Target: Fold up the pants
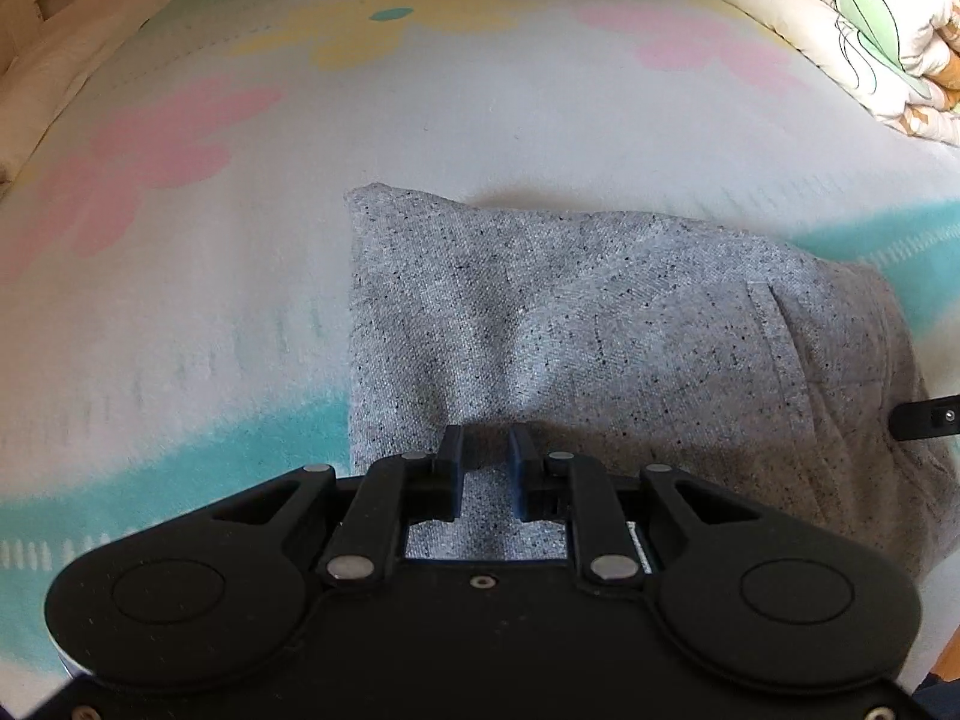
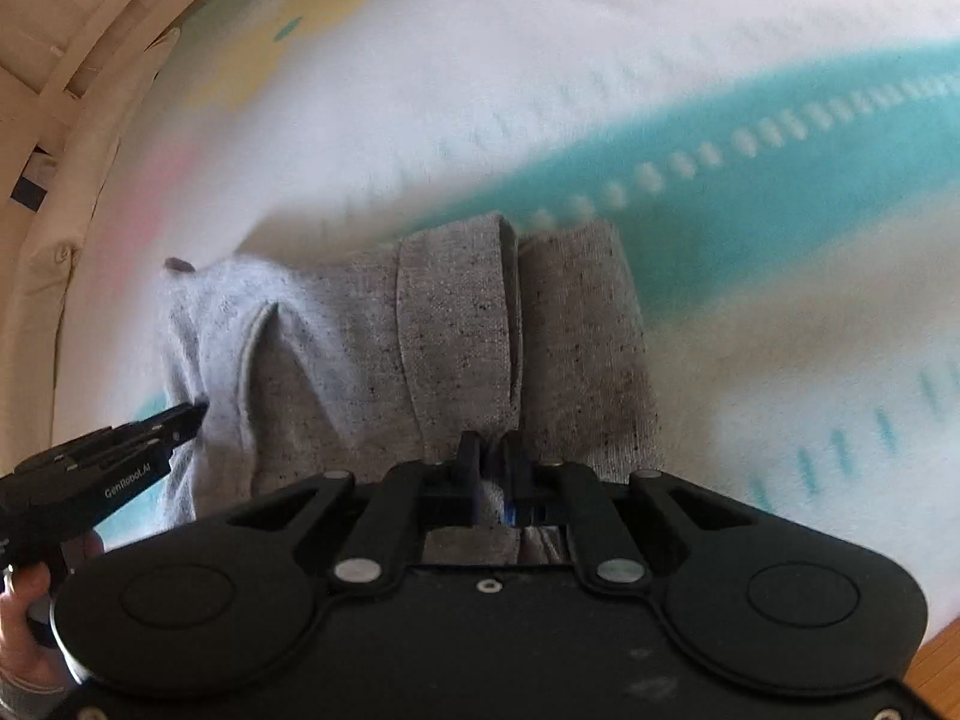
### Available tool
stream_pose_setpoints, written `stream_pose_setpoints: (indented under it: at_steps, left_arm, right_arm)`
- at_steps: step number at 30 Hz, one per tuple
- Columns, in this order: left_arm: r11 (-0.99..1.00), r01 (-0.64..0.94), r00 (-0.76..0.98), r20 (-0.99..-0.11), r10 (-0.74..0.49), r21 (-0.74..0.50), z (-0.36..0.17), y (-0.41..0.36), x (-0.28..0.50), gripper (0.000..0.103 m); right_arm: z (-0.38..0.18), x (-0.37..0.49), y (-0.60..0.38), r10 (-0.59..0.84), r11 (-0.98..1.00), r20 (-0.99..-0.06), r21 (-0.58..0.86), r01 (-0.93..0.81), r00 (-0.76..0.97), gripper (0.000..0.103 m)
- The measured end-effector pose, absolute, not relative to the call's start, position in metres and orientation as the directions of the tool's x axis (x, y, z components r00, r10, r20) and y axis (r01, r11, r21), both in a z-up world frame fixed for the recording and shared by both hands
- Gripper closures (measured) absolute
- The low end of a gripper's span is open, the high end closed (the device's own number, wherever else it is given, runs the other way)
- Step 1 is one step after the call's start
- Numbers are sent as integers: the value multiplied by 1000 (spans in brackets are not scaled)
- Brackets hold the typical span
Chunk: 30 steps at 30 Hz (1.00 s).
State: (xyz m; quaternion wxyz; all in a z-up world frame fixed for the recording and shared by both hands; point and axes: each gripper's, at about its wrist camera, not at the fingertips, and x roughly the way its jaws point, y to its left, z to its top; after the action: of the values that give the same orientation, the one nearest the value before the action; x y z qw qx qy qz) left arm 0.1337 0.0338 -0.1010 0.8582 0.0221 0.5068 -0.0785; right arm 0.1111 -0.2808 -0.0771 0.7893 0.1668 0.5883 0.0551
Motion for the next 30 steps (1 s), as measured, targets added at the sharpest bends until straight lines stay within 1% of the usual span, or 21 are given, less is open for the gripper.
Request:
stream_pose_setpoints:
  at_steps: [3,6,8,11,13,15,16,17,18,19,20,22,25,27,29,30]
  left_arm:
    - [988,147,469,-875,-119,-55,-96,36,132,77]
    - [984,160,495,-857,-143,-73,-81,37,125,77]
    - [980,183,525,-835,-164,-77,-69,35,116,77]
    - [974,215,536,-825,-176,-68,-66,28,109,76]
    - [976,214,509,-848,-150,-44,-76,29,114,76]
    - [978,210,461,-882,-101,-2,-98,27,118,77]
    - [973,230,458,-884,-92,18,-108,26,117,76]
    - [969,244,494,-866,-81,48,-108,25,113,74]
    - [966,250,500,-863,-68,69,-104,24,111,75]
    - [966,249,500,-863,-70,65,-99,25,109,76]
    - [970,240,508,-858,-82,49,-92,27,109,76]
    - [979,203,549,-831,-90,28,-79,33,110,76]
    - [987,160,587,-805,-92,3,-68,33,123,75]
    - [989,148,581,-807,-105,-21,-68,30,139,75]
    - [991,130,567,-819,-93,-22,-77,25,159,75]
    - [993,119,551,-830,-81,-18,-85,23,168,75]
  right_arm:
    - [-62,103,-271,224,962,-918,261,74,327,97]
    - [-41,98,-279,192,957,-906,258,132,378,100]
    - [-29,93,-284,155,961,-906,230,151,393,101]
    - [-32,89,-287,142,957,-919,223,186,367,101]
    - [-43,92,-282,125,968,-938,187,167,322,100]
    - [-53,93,-275,128,972,-948,178,151,293,99]
    - [-59,95,-272,119,977,-954,162,142,275,96]
    - [-62,96,-268,94,983,-961,131,128,262,93]
    - [-61,98,-265,69,987,-961,105,121,268,92]
    - [-55,98,-263,41,989,-955,80,124,292,90]
    - [-48,97,-260,19,989,-944,66,132,328,84]
    - [-32,96,-256,7,989,-902,70,129,431,82]
    - [-22,103,-245,40,986,-837,121,113,545,78]
    - [-27,113,-238,67,983,-816,153,102,574,77]
    - [-42,127,-229,88,982,-830,164,91,551,77]
    - [-53,134,-227,83,984,-851,151,90,519,77]
